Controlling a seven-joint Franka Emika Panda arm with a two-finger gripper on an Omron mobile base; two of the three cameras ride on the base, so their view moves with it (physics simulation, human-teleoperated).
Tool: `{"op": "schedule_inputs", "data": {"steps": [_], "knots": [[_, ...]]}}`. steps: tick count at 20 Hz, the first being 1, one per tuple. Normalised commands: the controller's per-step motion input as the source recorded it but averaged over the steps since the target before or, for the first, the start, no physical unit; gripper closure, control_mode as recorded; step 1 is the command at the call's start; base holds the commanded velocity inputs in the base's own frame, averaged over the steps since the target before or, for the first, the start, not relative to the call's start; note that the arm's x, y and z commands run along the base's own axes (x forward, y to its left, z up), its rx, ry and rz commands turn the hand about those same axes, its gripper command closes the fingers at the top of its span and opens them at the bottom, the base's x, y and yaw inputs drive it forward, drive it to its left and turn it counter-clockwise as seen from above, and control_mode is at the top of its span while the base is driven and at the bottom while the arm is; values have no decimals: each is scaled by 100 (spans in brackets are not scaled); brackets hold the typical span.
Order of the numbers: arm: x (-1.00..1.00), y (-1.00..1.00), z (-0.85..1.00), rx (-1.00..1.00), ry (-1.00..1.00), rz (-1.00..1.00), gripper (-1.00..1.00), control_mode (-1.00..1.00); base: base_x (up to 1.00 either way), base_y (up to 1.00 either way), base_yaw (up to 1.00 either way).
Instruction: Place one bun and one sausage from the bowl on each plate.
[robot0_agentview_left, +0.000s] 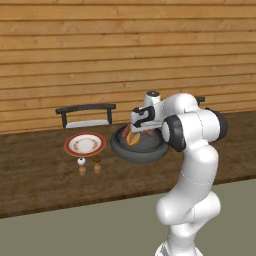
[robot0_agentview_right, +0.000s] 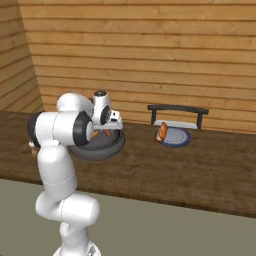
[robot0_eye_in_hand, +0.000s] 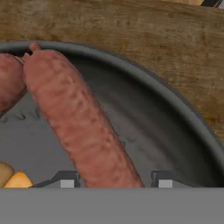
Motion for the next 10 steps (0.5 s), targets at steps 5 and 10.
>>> {"op": "schedule_inputs", "data": {"steps": [5, 10], "knots": [[-2, -2, -31, 0, -8, 7, 100, -100, 0, 0, 0], [-53, -20, 77, 5, -5, -3, 100, -100, 0, 0, 0]]}}
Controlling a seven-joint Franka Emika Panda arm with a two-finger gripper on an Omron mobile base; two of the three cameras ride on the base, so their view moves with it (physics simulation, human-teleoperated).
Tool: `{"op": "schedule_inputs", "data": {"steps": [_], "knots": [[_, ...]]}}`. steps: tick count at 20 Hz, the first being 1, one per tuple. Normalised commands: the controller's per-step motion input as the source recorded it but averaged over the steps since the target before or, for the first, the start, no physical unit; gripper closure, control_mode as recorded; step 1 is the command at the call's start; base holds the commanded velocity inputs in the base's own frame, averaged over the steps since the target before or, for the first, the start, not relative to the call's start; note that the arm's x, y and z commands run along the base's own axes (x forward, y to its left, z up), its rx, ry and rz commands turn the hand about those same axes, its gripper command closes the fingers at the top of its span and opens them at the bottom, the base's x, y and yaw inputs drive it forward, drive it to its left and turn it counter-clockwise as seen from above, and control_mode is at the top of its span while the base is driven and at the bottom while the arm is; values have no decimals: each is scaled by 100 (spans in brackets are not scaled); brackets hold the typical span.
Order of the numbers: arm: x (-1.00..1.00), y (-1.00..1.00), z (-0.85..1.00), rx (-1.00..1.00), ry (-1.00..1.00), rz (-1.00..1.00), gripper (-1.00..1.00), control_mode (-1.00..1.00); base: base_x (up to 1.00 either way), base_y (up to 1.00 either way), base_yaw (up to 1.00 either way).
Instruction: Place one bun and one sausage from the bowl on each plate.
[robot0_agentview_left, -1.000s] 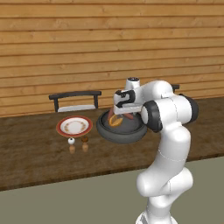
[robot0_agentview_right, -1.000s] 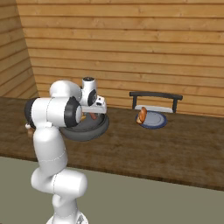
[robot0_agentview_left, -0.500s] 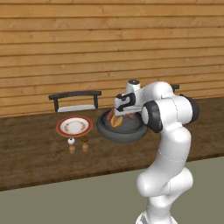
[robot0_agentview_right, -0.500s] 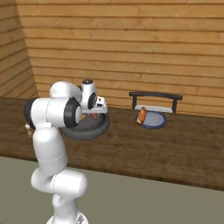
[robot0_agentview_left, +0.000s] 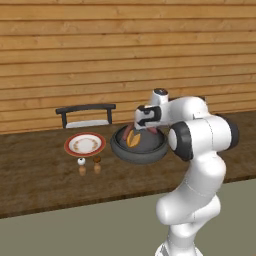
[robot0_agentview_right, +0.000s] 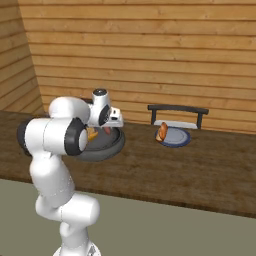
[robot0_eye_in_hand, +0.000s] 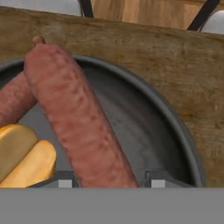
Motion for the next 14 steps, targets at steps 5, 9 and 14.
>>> {"op": "schedule_inputs", "data": {"steps": [5, 9, 14], "knots": [[-74, -53, 99, 11, 0, -15, 100, -100, 0, 0, 0], [-50, -83, 94, 11, 0, -15, 100, -100, 0, 0, 0], [-39, -83, 55, 4, 0, -25, 100, -100, 0, 0, 0]]}}
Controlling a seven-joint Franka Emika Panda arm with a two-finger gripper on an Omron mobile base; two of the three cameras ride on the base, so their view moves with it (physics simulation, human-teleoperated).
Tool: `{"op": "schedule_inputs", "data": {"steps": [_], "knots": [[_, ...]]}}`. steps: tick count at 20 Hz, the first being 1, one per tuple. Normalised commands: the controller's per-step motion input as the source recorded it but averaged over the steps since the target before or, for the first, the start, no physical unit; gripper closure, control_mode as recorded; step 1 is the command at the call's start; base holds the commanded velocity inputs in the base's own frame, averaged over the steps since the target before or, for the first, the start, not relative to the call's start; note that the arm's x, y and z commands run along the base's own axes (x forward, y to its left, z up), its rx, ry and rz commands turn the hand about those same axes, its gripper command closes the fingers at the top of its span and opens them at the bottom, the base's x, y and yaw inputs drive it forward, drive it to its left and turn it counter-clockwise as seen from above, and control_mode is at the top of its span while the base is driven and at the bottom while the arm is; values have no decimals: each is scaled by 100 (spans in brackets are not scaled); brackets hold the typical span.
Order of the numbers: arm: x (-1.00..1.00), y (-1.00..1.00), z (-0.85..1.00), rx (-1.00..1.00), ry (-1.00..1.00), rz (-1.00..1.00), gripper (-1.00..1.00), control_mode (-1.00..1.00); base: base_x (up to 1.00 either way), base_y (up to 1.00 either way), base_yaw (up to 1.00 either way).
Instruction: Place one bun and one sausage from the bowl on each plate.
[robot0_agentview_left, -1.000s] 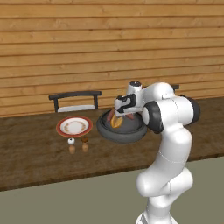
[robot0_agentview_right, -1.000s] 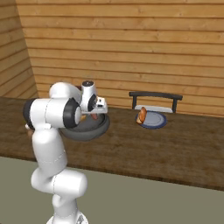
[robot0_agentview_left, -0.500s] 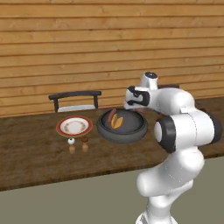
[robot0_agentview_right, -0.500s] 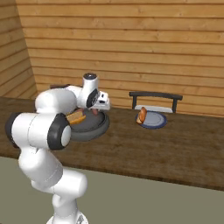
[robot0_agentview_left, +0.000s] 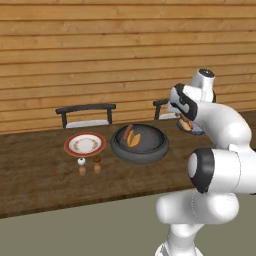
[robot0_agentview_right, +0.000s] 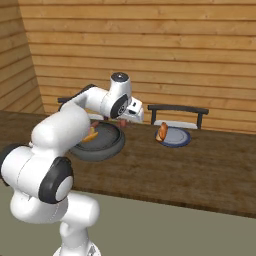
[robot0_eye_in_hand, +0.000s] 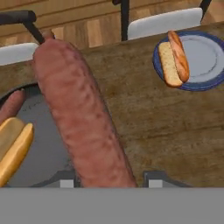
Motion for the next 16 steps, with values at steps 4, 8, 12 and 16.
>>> {"op": "schedule_inputs", "data": {"steps": [4, 8, 12, 16], "knots": [[-22, -89, 17, 2, 0, -34, 100, -100, 0, 0, 0], [-2, -86, 0, 0, -1, -35, 100, -100, 0, 0, 0], [0, -83, 0, 0, -1, -26, 100, -100, 0, 0, 0], [0, -70, 0, 0, -4, -18, 100, -100, 0, 0, 0]]}}
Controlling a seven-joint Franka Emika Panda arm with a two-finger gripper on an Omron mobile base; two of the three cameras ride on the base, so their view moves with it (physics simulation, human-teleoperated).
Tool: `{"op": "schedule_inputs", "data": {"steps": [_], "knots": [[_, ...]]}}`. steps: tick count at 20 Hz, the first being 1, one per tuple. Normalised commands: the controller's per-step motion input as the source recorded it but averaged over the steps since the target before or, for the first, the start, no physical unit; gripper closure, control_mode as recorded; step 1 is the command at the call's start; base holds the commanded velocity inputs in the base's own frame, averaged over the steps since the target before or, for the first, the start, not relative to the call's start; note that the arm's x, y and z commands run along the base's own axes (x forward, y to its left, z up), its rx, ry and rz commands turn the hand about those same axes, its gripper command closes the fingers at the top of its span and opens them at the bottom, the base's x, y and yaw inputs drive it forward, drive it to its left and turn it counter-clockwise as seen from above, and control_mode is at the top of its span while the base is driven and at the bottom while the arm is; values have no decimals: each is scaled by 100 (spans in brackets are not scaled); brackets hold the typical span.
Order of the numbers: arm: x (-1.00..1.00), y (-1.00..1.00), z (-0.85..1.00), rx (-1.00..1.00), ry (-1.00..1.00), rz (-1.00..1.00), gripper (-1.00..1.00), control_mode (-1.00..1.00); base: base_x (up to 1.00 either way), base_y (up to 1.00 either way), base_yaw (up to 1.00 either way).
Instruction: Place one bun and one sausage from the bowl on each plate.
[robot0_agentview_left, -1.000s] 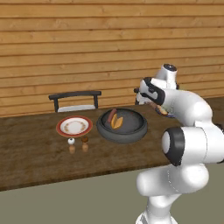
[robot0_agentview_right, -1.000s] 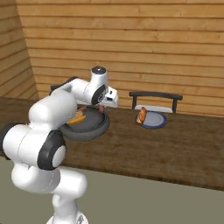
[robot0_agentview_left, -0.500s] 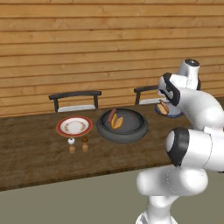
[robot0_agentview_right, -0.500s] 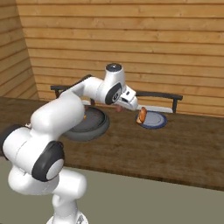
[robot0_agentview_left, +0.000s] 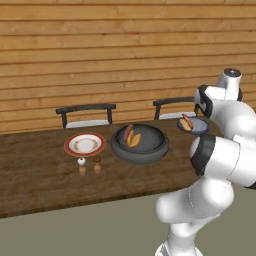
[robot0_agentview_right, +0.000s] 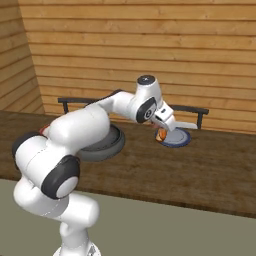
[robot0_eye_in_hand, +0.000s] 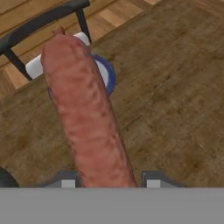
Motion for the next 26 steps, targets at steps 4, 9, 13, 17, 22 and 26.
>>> {"op": "schedule_inputs", "data": {"steps": [4, 9, 13, 17, 22, 26], "knots": [[0, -45, -6, 0, -9, -1, 100, -100, 0, 0, 0], [24, -8, -27, 0, -9, 0, 100, -100, 0, 0, 0], [43, 0, -41, 0, -4, 2, 100, -100, 0, 0, 0], [43, 0, -39, 0, -3, 2, 100, -100, 0, 0, 0], [28, 0, -19, 0, -4, 2, 100, -100, 0, 0, 0], [40, 0, -25, 0, -2, 5, 100, -100, 0, 0, 0]]}}
